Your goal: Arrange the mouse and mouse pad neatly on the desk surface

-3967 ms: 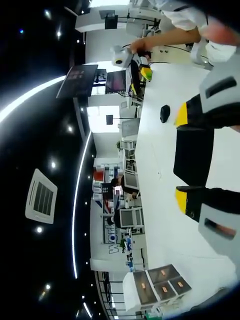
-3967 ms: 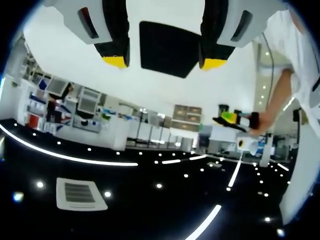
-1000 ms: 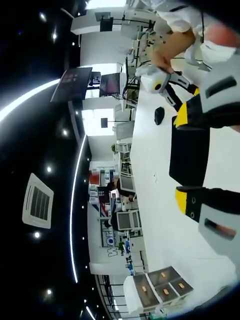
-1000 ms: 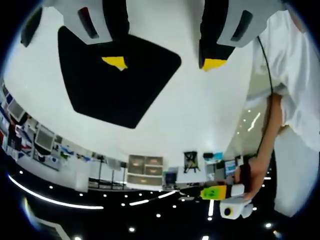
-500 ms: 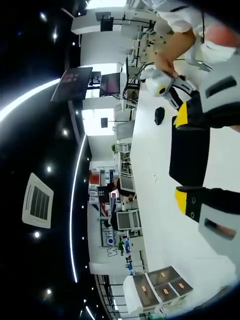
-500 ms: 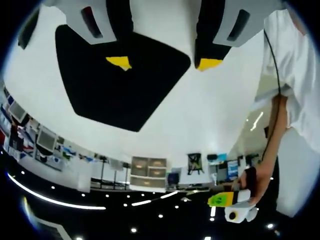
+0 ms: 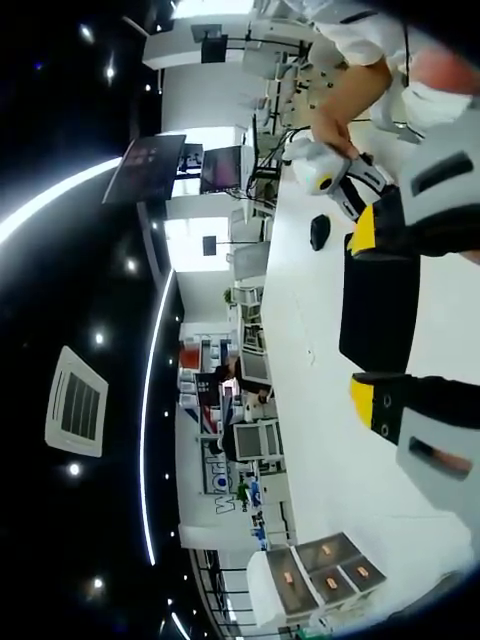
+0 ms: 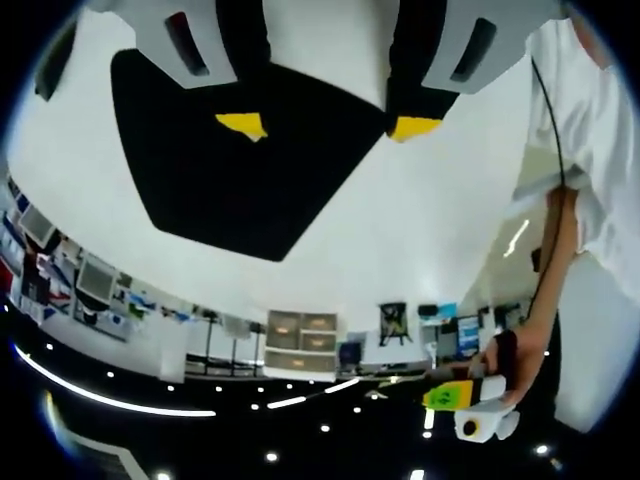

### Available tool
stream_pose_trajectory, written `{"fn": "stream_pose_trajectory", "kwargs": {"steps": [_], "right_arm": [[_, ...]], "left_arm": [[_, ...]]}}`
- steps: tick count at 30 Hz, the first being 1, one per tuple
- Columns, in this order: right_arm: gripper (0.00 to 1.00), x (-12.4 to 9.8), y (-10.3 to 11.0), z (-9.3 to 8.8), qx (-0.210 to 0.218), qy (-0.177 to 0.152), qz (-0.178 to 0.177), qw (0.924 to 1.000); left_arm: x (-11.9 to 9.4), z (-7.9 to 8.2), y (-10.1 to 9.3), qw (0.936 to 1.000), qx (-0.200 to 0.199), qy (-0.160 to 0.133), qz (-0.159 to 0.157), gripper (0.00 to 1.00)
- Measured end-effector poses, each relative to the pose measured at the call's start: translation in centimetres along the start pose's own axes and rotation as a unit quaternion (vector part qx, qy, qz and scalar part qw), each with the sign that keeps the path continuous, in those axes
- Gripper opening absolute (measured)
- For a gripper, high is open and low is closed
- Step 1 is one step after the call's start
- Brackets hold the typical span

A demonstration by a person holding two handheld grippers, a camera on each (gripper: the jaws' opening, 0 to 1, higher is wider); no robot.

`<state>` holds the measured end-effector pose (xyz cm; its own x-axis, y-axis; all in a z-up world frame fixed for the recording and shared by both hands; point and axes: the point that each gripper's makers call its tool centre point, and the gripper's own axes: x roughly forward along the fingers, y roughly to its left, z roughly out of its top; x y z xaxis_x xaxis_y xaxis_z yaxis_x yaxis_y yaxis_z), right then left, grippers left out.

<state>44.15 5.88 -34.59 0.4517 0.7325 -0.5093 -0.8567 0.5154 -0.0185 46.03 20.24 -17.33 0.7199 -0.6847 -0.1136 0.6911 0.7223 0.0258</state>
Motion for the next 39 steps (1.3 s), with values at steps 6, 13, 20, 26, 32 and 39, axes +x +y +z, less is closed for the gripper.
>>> {"fn": "stream_pose_trajectory", "kwargs": {"steps": [6, 13, 20, 26, 32, 39], "right_arm": [[0.43, 0.1, -0.2, 0.0, 0.001, -0.001, 0.000, 1.0000], [0.41, 0.2, -0.3, 0.0, 0.001, -0.002, -0.002, 1.0000], [0.36, 0.4, -0.4, -0.1, 0.002, -0.002, -0.009, 1.0000], [0.27, 0.7, -0.4, 0.1, -0.003, -0.013, -0.009, 0.9999], [0.18, 0.8, -0.4, 0.3, -0.008, -0.015, -0.017, 0.9997], [0.12, 0.7, -1.1, 0.4, -0.011, -0.008, -0.027, 0.9996]], "left_arm": [[0.2, -0.2, -0.1, 1.0000, 0.000, 0.003, -0.002, 0.45], [0.3, -0.3, -0.1, 1.0000, -0.001, 0.004, -0.004, 0.45], [0.4, -0.3, -0.1, 1.0000, -0.001, 0.005, -0.004, 0.45], [0.4, -0.4, 0.0, 1.0000, -0.002, 0.005, -0.004, 0.45], [0.5, -0.5, -0.1, 1.0000, -0.002, 0.007, -0.005, 0.45], [0.4, -0.3, 0.1, 1.0000, -0.003, 0.004, -0.002, 0.45]]}}
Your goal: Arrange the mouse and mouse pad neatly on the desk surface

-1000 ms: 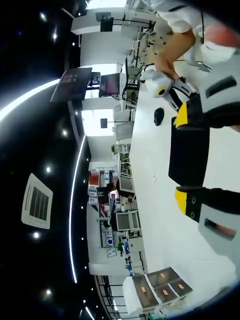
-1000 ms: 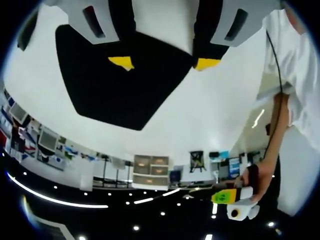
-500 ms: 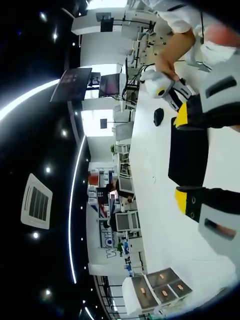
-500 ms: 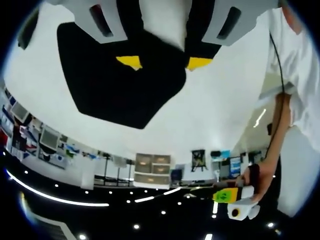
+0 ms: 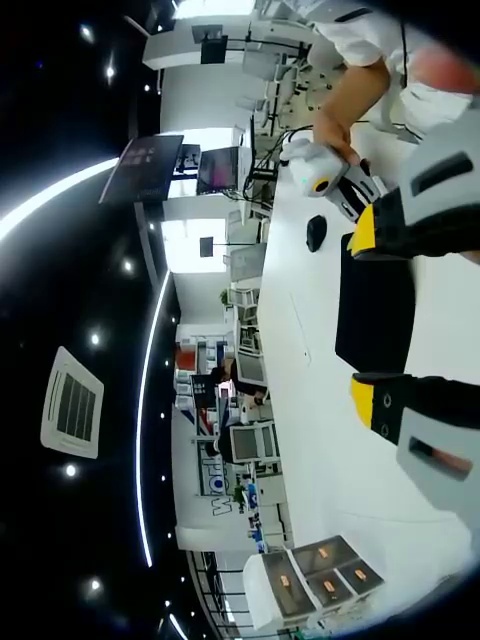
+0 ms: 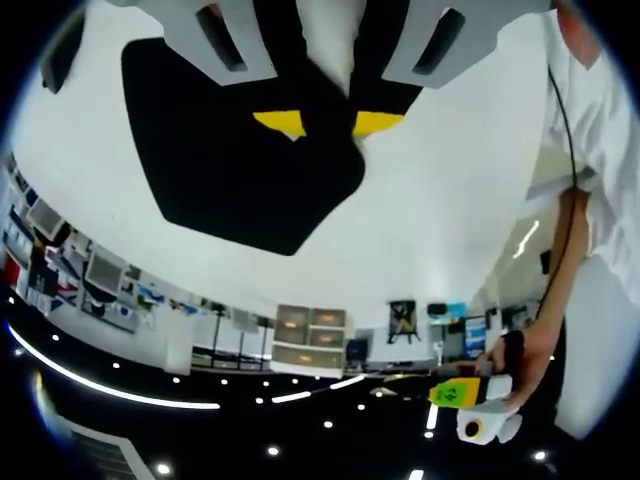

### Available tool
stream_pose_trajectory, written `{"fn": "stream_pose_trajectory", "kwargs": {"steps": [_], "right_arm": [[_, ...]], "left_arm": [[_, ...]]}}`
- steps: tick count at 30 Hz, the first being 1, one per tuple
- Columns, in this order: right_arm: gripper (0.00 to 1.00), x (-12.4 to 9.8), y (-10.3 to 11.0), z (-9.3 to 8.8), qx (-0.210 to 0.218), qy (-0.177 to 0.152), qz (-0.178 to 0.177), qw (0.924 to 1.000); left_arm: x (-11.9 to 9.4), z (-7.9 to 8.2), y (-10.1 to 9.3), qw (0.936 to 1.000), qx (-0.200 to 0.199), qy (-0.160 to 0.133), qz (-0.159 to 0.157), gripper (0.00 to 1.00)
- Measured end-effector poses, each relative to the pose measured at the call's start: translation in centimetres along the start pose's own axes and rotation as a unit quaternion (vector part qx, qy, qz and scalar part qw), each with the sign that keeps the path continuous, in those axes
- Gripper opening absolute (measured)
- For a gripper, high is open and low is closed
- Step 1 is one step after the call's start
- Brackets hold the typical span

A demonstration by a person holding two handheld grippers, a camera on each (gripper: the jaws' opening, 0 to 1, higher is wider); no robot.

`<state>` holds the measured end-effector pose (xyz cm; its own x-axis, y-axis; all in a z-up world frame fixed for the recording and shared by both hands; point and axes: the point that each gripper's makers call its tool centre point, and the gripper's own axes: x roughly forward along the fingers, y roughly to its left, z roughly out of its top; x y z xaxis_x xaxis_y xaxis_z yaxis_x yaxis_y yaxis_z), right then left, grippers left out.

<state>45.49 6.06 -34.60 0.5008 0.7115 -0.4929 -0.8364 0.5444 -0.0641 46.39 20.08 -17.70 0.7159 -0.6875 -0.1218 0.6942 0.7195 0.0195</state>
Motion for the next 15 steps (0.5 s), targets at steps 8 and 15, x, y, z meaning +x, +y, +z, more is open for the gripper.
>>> {"fn": "stream_pose_trajectory", "kwargs": {"steps": [8, 15], "right_arm": [[0.08, -0.2, -0.3, 0.6, 0.013, -0.011, -0.005, 0.9999], [0.07, -0.5, -0.4, 1.2, 0.012, -0.020, -0.011, 0.9997]], "left_arm": [[-0.1, 0.0, 0.0, 1.0000, 0.000, 0.000, 0.001, 0.45], [-0.1, 0.1, 0.0, 1.0000, 0.000, -0.001, 0.001, 0.45]]}}
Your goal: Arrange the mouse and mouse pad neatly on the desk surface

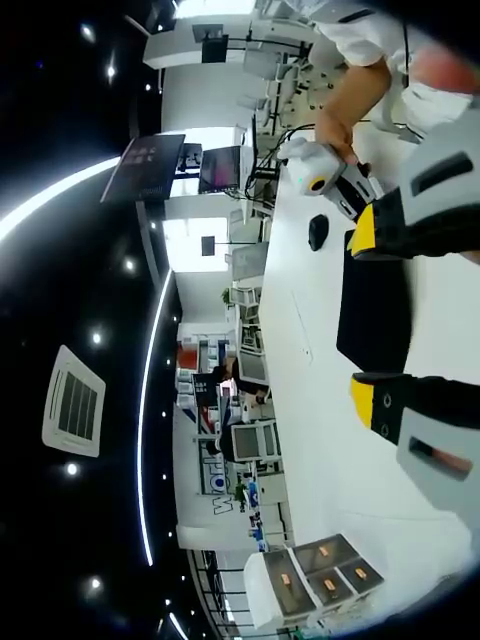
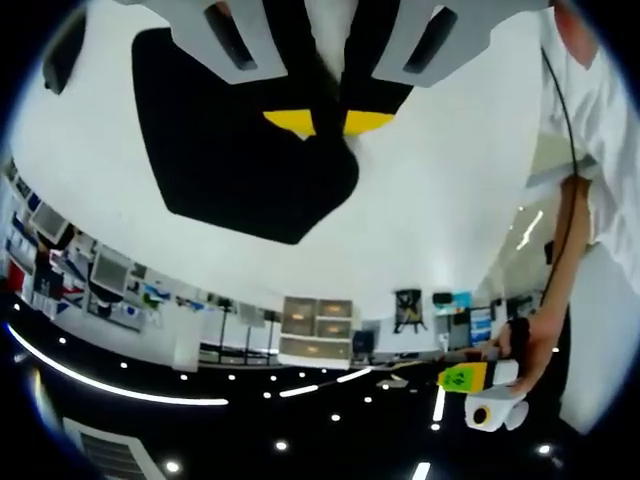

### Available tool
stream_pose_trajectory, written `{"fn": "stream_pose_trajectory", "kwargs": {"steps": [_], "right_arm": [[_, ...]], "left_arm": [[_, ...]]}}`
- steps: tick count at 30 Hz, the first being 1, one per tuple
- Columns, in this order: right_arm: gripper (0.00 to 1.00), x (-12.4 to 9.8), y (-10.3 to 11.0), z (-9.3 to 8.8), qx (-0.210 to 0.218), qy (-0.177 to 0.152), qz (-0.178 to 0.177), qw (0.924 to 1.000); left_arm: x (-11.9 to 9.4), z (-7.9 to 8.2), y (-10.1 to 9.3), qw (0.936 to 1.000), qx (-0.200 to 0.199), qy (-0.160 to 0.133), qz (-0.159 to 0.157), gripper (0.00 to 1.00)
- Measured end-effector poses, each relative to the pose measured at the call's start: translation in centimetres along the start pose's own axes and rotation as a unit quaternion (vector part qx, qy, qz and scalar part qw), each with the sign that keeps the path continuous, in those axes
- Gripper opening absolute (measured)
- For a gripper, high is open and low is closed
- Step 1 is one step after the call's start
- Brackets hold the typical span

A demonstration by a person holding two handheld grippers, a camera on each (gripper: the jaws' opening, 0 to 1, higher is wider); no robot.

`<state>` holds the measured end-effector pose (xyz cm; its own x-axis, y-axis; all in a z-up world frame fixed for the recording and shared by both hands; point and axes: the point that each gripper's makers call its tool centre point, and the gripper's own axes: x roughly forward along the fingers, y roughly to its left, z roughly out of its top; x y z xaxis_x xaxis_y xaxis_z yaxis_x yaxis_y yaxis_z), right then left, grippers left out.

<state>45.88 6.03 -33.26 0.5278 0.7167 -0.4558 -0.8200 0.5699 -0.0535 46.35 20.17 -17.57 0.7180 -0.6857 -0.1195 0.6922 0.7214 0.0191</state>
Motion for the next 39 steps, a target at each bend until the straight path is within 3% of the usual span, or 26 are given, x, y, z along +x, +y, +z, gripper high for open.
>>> {"fn": "stream_pose_trajectory", "kwargs": {"steps": [21, 39], "right_arm": [[0.06, -0.4, -0.4, 1.2, -0.020, -0.021, -0.018, 0.9994], [0.05, -2.9, -0.3, 3.6, -0.012, -0.058, -0.034, 0.9977]], "left_arm": [[-0.1, 0.1, 0.1, 1.0000, 0.001, 0.000, 0.000, 0.45], [-0.1, 0.0, -0.2, 1.0000, 0.001, -0.001, -0.001, 0.45]]}}
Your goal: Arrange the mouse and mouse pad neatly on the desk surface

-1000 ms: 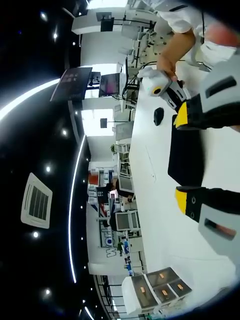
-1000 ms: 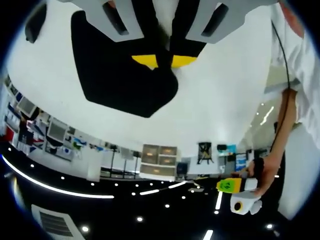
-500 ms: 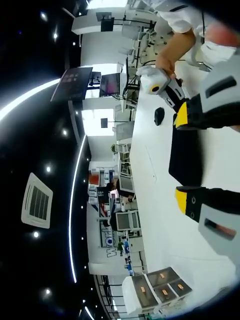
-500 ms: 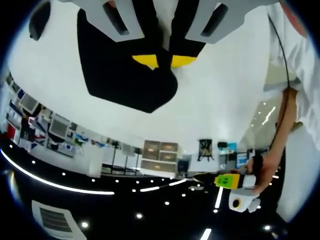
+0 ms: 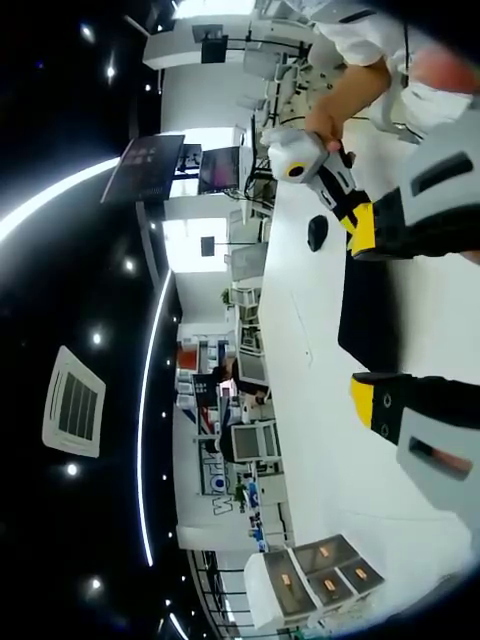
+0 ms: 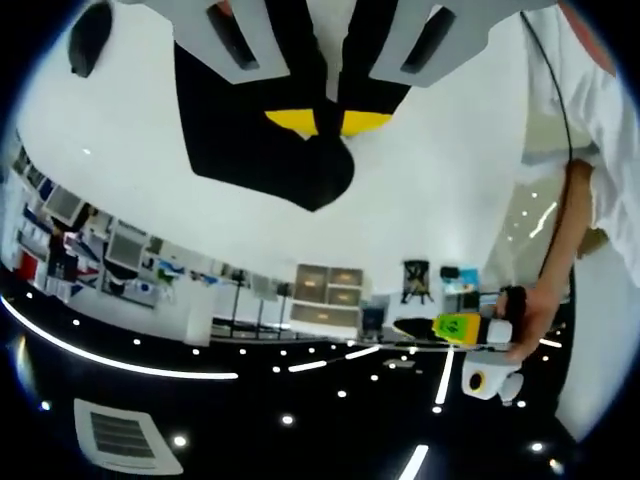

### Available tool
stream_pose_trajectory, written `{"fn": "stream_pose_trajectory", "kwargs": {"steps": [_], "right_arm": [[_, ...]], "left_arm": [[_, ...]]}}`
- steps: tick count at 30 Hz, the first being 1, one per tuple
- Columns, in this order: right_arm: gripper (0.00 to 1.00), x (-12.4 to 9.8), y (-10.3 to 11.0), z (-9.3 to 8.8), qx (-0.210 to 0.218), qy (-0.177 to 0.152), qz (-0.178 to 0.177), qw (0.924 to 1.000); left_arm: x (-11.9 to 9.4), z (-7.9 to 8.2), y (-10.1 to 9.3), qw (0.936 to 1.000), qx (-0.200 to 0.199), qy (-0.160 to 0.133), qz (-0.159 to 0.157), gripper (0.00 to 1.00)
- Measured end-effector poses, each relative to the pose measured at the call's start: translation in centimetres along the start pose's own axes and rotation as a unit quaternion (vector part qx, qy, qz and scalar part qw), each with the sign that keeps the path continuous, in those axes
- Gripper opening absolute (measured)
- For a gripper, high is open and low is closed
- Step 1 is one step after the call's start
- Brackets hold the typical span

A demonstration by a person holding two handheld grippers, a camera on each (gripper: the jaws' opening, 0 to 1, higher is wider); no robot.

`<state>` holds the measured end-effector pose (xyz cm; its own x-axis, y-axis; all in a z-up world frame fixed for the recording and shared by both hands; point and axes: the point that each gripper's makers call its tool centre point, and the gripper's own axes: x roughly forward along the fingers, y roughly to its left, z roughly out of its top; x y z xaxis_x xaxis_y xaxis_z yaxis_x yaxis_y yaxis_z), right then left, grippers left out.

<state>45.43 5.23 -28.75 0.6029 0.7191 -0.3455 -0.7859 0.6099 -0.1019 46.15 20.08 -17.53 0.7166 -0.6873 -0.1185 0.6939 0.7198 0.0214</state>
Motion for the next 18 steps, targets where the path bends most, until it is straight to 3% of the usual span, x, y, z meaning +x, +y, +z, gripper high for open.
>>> {"fn": "stream_pose_trajectory", "kwargs": {"steps": [18], "right_arm": [[0.05, -2.6, -0.6, 3.3, 0.004, -0.050, -0.012, 0.9987]], "left_arm": [[0.2, -0.1, -0.2, 1.0000, 0.001, 0.003, -0.003, 0.45]]}}
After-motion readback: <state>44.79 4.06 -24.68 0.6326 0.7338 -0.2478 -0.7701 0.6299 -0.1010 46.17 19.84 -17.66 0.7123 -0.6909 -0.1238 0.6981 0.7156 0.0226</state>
